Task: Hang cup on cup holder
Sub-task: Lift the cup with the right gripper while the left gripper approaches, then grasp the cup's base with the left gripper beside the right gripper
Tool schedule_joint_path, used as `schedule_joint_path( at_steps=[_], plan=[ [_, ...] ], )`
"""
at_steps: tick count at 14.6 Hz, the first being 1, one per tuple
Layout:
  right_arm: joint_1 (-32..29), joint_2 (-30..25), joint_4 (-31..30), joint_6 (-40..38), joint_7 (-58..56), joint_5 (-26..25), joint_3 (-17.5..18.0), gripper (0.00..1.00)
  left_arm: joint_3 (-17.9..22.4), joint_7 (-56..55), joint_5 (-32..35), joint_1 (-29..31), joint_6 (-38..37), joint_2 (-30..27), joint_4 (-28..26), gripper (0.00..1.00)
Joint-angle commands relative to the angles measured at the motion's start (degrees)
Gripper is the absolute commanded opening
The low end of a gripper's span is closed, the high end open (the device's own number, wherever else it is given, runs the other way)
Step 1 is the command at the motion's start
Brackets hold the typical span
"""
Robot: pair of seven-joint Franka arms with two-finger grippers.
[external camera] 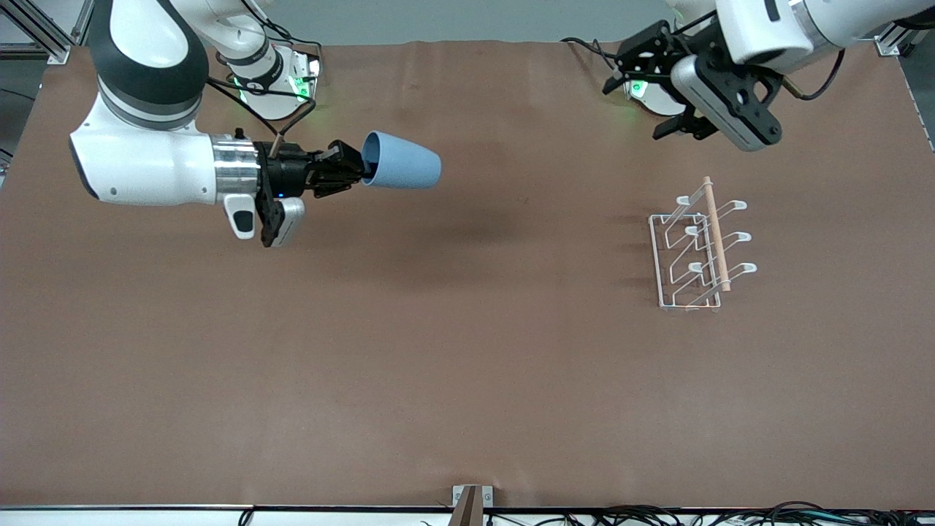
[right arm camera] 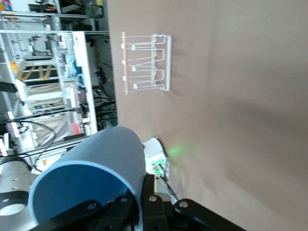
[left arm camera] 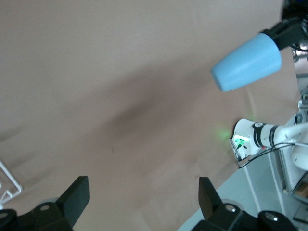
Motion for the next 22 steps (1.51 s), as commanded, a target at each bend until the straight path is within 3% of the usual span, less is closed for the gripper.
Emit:
schedule_joint_path(
  at_steps=[1,7,10,12,16,22],
  plan=[
    [2.14,0.07,0.35,-0.33,-0.25,5.16,-0.62,0.00,-4.34,1.90,-0.54,0.22,2.87,0.23,1.08,1.00],
    [5.66,0.68,1.05,0.11,-0.60,7.36,-0.62,0.02,-13.32,4.87,0.07,0.13,12.19,0.75,1.08,1.00],
    [6.46,2.09,2.90,-0.33,-0.69,7.37,-0.62,0.02,-13.68,11.11,0.16,-0.66,15.10,1.45,0.90,1.00],
    [6.46,2.18,2.90,-0.50,-0.95,7.28,-0.62,0.02,-13.94,13.14,3.74,-2.32,15.28,2.07,0.90,1.00],
    [5.84,2.44,2.90,-0.59,-7.17,6.76,-0.71,0.02,-14.38,13.32,8.32,-6.54,16.94,4.53,0.90,1.00],
    [4.88,3.32,2.81,-3.93,-17.48,6.49,-1.06,0.02,-14.38,17.45,11.85,-8.22,21.33,7.34,0.73,1.00]
  ],
)
